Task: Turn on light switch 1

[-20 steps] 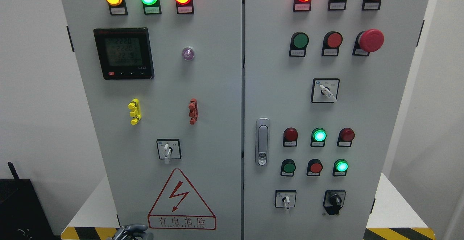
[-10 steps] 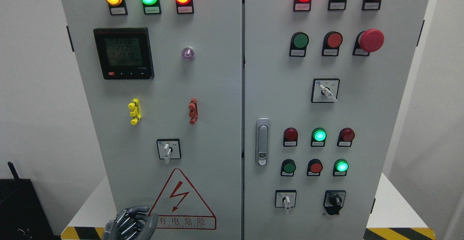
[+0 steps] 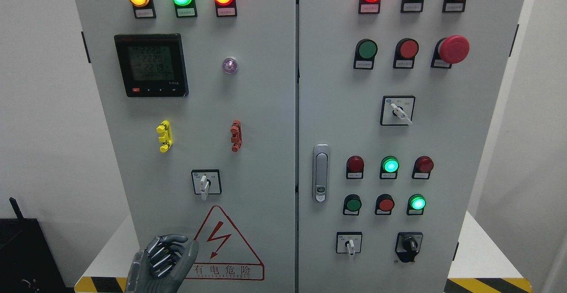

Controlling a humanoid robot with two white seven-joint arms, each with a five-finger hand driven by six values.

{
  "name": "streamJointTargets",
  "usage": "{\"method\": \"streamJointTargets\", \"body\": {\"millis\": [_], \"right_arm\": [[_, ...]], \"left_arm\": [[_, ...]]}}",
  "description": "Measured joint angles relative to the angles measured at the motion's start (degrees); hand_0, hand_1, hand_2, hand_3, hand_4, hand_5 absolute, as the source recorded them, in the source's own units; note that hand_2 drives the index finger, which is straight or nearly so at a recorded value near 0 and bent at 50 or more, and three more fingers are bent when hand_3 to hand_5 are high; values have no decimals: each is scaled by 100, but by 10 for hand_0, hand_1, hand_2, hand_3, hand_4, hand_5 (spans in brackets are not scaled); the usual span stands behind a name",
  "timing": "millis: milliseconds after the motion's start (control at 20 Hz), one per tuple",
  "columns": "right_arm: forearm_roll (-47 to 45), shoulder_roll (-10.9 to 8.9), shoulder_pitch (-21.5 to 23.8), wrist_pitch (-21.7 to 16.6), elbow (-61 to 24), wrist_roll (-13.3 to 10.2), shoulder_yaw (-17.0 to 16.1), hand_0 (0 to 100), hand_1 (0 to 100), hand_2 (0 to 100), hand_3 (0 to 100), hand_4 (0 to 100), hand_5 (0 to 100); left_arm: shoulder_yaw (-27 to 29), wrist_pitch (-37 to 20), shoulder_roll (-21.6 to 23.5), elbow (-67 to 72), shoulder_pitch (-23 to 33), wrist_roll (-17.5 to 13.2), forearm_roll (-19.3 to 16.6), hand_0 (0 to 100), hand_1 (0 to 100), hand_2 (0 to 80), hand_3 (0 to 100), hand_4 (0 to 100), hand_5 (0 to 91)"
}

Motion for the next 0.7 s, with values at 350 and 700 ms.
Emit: {"method": "streamJointTargets", "body": {"millis": [350, 700], "right_arm": [[0, 0, 0, 0, 0, 0, 0, 305, 0, 0, 0, 0, 0], [0, 0, 0, 0, 0, 0, 0, 305, 0, 0, 0, 0, 0]], "left_arm": [[-17, 287, -142, -46, -218, 2, -233, 62, 656, 500, 749, 881, 825], [-24, 500, -241, -68, -453, 21, -358, 90, 659, 503, 747, 880, 821]]}}
